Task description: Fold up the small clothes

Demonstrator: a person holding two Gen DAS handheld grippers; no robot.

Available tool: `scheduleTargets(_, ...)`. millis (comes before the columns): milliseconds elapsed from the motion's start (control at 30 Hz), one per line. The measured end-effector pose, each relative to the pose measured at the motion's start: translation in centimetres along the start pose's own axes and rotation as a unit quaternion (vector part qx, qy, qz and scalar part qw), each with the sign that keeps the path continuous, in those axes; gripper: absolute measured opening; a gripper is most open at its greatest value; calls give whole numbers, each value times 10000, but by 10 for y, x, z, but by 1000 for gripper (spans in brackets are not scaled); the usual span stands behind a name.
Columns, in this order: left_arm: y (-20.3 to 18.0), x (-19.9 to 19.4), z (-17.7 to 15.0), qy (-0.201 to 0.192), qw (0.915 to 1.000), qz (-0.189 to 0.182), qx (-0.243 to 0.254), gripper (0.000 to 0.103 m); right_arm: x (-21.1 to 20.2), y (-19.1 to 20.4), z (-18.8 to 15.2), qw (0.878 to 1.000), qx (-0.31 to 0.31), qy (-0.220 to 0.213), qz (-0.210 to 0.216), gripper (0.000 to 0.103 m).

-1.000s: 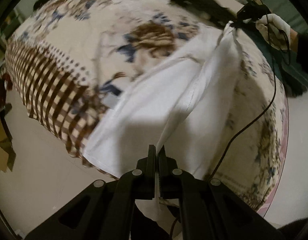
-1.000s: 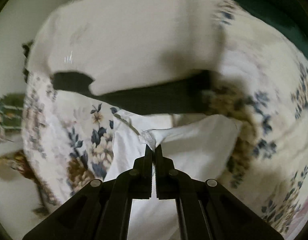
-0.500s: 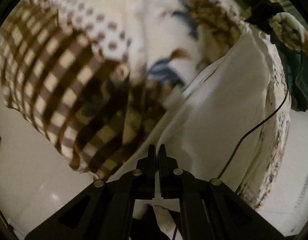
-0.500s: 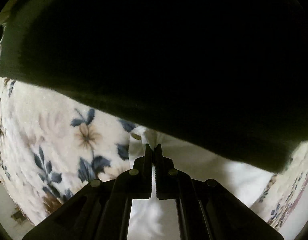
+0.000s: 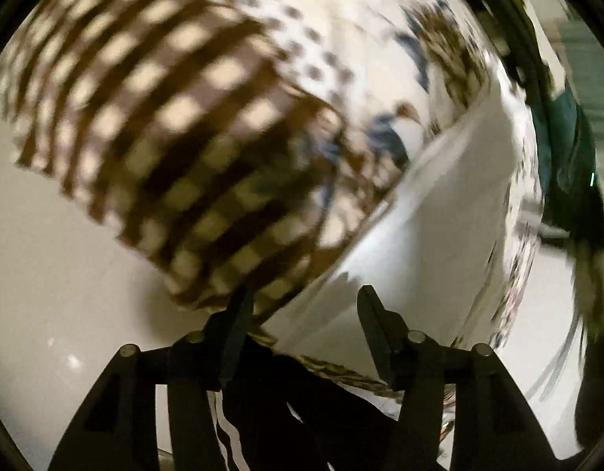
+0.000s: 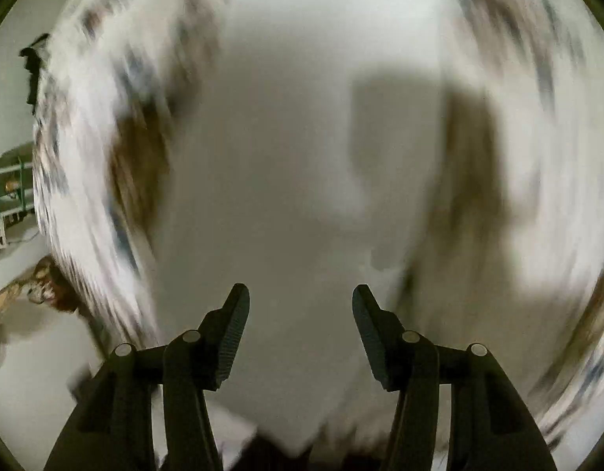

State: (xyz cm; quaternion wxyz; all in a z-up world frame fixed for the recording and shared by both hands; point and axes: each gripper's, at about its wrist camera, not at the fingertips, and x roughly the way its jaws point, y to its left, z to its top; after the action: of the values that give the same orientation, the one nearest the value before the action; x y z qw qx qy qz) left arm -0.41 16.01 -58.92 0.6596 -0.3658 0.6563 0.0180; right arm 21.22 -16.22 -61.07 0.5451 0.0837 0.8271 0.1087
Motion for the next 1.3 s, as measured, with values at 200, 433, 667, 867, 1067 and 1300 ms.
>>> scheduleTargets(200, -32, 34, -5, 108, 9976, 397, 563, 50, 111, -65, -127, 9822, 1278, 841, 1094, 57)
scheduleTargets(433, -43, 37, -19, -265, 9939, 788, 730, 7, 151, -58, -167, 9733, 1189, 549, 1885, 5)
scheduleTargets(667, -35, 7, -47, -396, 9919, 872, 829, 5, 130, -48, -198, 9794, 1033, 295, 1710, 2)
scheduleTargets(867, -48, 1, -51, 247, 9910, 1055, 789, 7, 103, -69, -189, 9775, 1165, 459, 1699, 15)
scheduleTargets(1067, -114, -40, 7, -286, 9895, 865, 1119, 42, -2, -101, -147, 9730, 1153, -525, 1927, 61)
scheduleTargets(1300, -229, 12, 162, -891, 9760, -217, 1975, 65, -90, -165, -28, 9506, 1548, -1843, 1963, 61)
